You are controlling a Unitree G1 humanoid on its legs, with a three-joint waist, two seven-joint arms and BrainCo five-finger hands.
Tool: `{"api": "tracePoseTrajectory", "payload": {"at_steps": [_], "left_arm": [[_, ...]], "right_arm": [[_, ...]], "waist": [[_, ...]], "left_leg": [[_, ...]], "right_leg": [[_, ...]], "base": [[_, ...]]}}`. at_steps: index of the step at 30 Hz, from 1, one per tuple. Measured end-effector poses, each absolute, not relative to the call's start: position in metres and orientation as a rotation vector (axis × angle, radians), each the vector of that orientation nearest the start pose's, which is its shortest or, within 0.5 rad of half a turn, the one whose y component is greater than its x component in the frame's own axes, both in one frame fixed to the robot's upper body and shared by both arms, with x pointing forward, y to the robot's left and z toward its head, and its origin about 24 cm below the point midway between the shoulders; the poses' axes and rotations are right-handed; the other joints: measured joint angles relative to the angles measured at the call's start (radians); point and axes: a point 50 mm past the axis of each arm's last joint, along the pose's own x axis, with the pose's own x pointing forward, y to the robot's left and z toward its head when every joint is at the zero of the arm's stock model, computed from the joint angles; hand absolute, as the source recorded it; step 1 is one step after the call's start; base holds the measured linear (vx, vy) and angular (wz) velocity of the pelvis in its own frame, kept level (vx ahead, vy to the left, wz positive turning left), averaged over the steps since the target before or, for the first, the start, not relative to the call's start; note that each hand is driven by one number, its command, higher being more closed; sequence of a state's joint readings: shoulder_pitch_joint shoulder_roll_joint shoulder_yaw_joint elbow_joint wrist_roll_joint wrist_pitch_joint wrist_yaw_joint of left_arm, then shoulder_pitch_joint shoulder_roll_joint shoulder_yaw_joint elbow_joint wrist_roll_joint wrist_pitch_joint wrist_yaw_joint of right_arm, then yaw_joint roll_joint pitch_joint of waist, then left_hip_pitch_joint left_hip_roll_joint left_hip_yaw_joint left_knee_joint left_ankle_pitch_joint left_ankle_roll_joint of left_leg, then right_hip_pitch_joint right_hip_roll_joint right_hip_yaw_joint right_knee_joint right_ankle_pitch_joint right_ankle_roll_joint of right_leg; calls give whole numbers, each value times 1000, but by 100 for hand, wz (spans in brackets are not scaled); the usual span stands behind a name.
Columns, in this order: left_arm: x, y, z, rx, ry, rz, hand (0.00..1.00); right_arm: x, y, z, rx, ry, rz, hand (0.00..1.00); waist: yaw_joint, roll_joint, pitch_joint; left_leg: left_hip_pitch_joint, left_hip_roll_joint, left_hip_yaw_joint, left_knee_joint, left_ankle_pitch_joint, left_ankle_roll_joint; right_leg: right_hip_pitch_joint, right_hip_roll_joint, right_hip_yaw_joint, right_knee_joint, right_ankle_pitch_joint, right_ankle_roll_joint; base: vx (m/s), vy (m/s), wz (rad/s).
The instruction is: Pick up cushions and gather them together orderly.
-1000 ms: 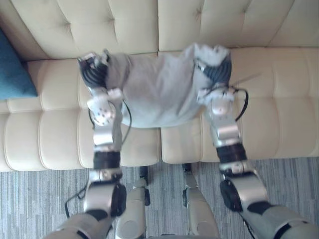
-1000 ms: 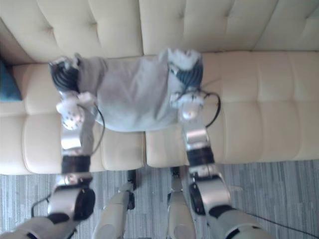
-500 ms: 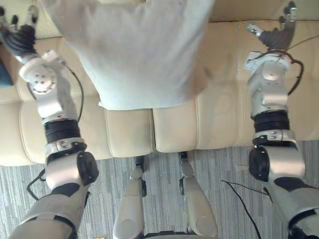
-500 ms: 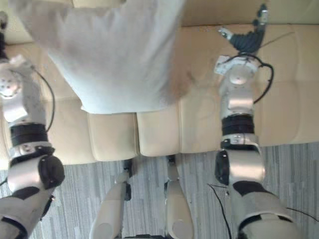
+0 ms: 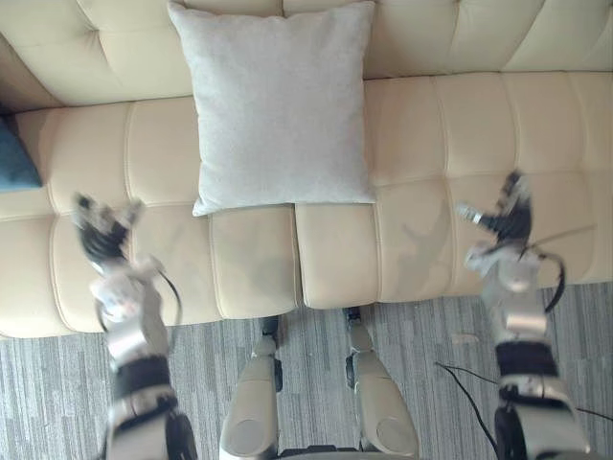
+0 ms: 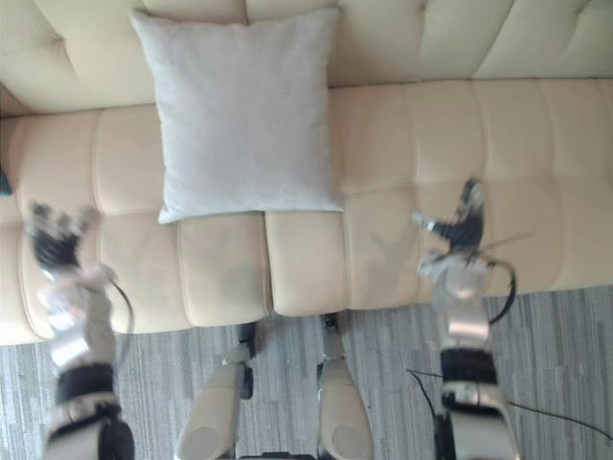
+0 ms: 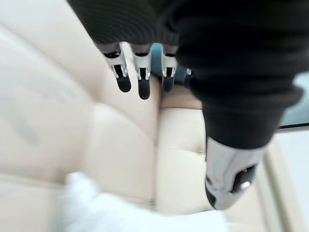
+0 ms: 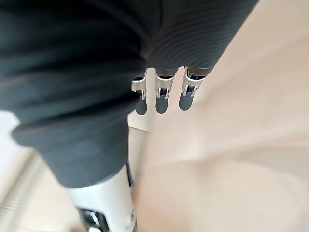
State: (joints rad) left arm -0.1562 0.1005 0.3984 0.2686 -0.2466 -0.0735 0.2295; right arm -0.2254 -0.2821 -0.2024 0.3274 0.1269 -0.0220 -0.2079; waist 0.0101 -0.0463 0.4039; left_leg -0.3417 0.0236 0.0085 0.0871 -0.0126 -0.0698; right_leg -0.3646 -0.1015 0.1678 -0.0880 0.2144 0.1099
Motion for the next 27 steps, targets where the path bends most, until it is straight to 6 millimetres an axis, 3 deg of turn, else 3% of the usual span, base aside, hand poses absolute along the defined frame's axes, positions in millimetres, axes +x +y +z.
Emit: {"api": "tracePoseTrajectory", "payload": {"at_steps": [3, 6, 7, 8, 11, 14, 19, 27], "left_arm": [[227, 234, -21, -244, 213, 535, 0], [197, 208, -69, -233, 446, 446, 0], [193, 205, -74, -228, 473, 436, 0], [179, 197, -94, -210, 580, 400, 0], [160, 189, -117, -199, 711, 379, 0], [144, 179, -134, -182, 827, 356, 0], [130, 175, -145, -132, 916, 331, 0], [129, 173, -150, -83, 958, 300, 0]], "right_arm": [[253, -246, -1, -53, 209, -378, 0], [207, -230, -59, -33, 455, -337, 0], [202, -227, -64, -28, 483, -330, 0], [177, -215, -89, -11, 606, -289, 0], [157, -198, -114, -1, 742, -243, 0], [142, -186, -132, 32, 850, -217, 0], [123, -175, -147, 66, 959, -215, 0], [109, -181, -156, 104, 1038, -276, 0]], "waist": [[3, 28, -29], [8, 47, -131], [10, 48, -147], [22, 44, -201], [34, 43, -256], [45, 44, -294], [48, 39, -351], [48, 30, -385]], "left_leg": [[17, 13, -7, 3, -3, -14], [52, 33, -16, -7, -10, -29], [57, 36, -17, -10, -11, -31], [92, 49, -16, -24, -15, -37], [132, 59, -15, -53, -12, -40], [174, 62, -15, -78, -8, -41], [232, 67, -14, -108, -8, -41], [292, 66, -15, -126, -8, -41]], "right_leg": [[22, 10, -13, 0, -32, 2], [61, 26, -45, 0, -58, -7], [66, 28, -48, 0, -61, -9], [96, 38, -58, 3, -76, -21], [119, 46, -68, 15, -97, -32], [152, 47, -78, 13, -102, -32], [200, 46, -92, 12, -113, -41], [257, 41, -104, 8, -127, -39]], "base": [[3, -73, 6], [40, -56, 10], [114, -81, 15], [82, -53, 4], [72, -46, 3], [65, -21, 4], [58, -5, 5], [22, 1, 2]]}}
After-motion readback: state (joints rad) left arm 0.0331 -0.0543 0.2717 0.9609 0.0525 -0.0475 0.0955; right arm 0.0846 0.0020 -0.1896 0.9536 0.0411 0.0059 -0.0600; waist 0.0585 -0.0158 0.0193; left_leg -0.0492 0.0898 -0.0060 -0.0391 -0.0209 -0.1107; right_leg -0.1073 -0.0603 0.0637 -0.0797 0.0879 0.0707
